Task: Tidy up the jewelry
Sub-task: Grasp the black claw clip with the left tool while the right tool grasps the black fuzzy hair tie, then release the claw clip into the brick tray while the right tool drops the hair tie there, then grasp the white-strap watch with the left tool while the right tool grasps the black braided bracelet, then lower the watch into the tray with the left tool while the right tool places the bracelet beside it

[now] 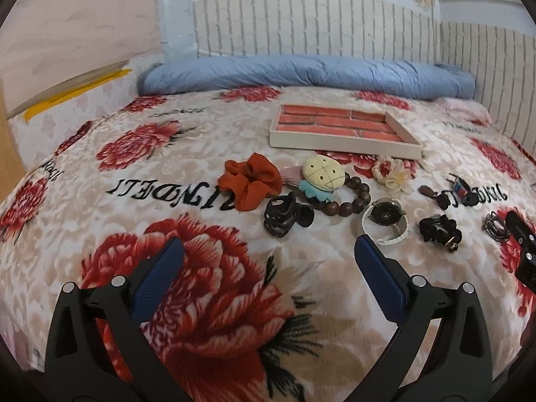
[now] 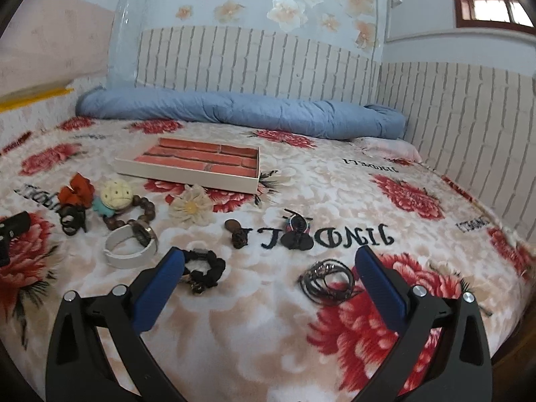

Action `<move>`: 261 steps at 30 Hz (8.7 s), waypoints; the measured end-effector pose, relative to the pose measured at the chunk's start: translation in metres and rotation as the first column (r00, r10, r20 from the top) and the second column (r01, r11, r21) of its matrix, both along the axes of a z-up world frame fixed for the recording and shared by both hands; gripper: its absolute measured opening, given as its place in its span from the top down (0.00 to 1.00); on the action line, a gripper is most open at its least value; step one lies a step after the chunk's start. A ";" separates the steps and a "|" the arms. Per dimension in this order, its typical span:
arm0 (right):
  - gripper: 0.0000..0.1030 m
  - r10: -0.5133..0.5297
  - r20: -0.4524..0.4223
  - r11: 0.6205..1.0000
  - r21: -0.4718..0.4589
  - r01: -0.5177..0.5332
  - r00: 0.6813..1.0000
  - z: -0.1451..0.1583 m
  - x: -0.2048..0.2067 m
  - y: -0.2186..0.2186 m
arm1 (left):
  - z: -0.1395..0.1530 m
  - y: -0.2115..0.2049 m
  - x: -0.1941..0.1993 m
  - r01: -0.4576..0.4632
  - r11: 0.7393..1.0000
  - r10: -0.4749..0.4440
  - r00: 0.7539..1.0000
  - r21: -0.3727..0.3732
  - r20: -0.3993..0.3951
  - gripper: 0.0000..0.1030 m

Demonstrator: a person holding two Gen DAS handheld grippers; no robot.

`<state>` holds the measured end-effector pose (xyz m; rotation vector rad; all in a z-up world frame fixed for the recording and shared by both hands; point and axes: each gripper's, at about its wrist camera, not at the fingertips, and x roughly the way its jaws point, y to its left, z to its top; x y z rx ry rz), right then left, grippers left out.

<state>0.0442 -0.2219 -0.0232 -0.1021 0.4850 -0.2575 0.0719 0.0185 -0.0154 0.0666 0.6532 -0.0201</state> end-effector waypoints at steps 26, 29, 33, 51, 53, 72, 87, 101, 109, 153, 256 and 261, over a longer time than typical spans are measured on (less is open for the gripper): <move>0.11 0.074 -0.338 0.981 0.193 -0.007 0.938 -0.063 0.105 -0.022 | -0.045 0.015 0.099 0.090 0.996 -0.092 0.977 -0.021 -0.191 0.08; 0.24 0.086 -0.372 0.975 0.224 -0.001 0.924 -0.071 0.109 -0.027 | -0.049 0.016 0.103 0.105 0.994 -0.107 0.974 -0.024 -0.201 0.17; 0.28 0.103 -0.384 0.967 0.254 -0.002 0.918 -0.075 0.112 -0.030 | -0.056 0.014 0.113 0.132 0.991 -0.137 0.964 -0.036 -0.228 0.23; 0.68 0.170 -0.388 0.961 0.267 -0.066 0.906 -0.077 0.122 -0.017 | -0.065 0.000 0.122 0.229 0.971 -0.239 0.940 -0.067 -0.243 0.61; 0.68 0.176 -0.382 0.958 0.279 -0.068 0.907 -0.077 0.121 -0.019 | -0.061 0.002 0.119 0.225 0.971 -0.237 0.945 -0.076 -0.225 0.59; 0.75 0.199 -0.371 0.948 0.308 -0.082 0.907 -0.076 0.120 -0.023 | -0.056 -0.022 0.141 0.280 0.959 -0.281 0.936 -0.036 -0.212 0.54; 0.88 0.244 -0.310 0.933 0.333 -0.136 0.919 -0.038 0.124 -0.030 | -0.011 -0.011 0.116 0.273 0.960 -0.279 0.951 -0.066 -0.135 0.58; 0.88 0.281 -0.230 0.923 0.333 -0.196 0.932 0.018 0.306 -0.043 | 0.029 -0.058 0.311 0.265 0.962 -0.272 0.941 -0.057 -0.200 0.58; 0.88 0.223 -0.288 0.941 0.314 -0.128 0.931 -0.010 0.431 -0.047 | -0.009 -0.100 0.428 0.233 0.973 -0.222 0.931 0.002 -0.290 0.58; 0.10 0.160 -0.282 0.985 0.108 -0.134 0.946 0.042 0.225 -0.112 | 0.052 -0.035 0.242 0.151 0.977 -0.181 0.962 -0.153 -0.205 0.05; 0.93 0.106 -0.211 0.950 0.309 -0.037 0.972 0.011 0.156 -0.106 | 0.000 -0.063 0.142 0.313 0.913 -0.371 0.903 -0.263 -0.215 0.97; 0.93 0.123 -0.186 0.935 0.351 -0.050 0.975 0.025 0.218 -0.098 | 0.021 -0.060 0.197 0.277 0.930 -0.328 0.923 -0.243 -0.201 0.97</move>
